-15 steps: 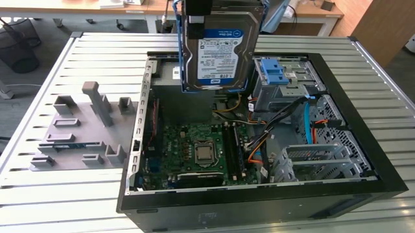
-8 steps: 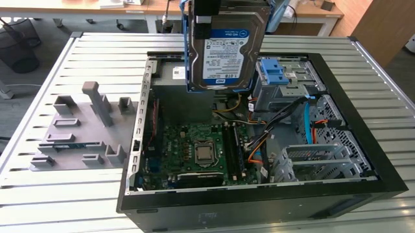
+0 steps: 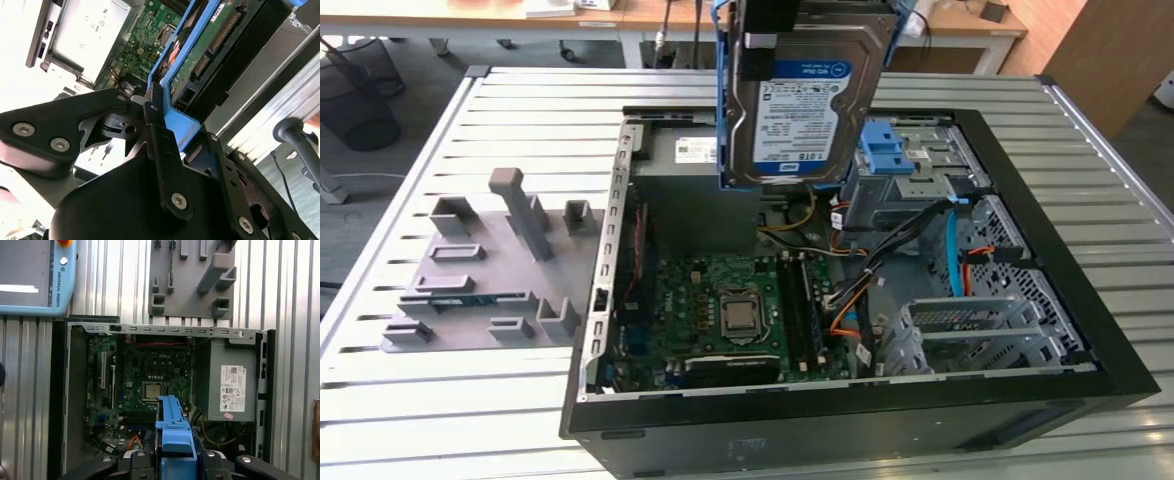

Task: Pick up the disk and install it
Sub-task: 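Pick up the disk, then insert the disk into the insertion slot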

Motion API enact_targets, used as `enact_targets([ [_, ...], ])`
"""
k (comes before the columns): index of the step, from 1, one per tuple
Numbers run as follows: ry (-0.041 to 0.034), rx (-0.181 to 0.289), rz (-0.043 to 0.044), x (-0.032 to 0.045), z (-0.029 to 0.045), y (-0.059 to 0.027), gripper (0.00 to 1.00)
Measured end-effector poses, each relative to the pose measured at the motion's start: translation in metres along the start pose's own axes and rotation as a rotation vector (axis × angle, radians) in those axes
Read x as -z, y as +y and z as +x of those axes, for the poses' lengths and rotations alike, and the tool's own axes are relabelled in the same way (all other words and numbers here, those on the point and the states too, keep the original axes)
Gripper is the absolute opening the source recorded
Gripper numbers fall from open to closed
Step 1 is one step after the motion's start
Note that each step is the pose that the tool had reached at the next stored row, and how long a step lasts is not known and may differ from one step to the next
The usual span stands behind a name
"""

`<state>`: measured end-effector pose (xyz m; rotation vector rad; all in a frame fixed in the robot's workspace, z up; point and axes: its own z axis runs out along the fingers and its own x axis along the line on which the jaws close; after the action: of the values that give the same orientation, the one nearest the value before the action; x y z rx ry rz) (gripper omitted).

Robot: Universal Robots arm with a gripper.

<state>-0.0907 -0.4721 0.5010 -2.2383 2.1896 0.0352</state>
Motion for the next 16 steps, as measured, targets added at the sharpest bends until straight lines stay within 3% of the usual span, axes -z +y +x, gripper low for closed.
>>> enact_targets([
  [6, -0.0001, 0.0, 0.0, 0.0, 0.0002, -0.0073, 0.36],
  [16, 0.0, 0.0, 0.0, 0.0, 0.0002, -0.0077, 0.36],
])
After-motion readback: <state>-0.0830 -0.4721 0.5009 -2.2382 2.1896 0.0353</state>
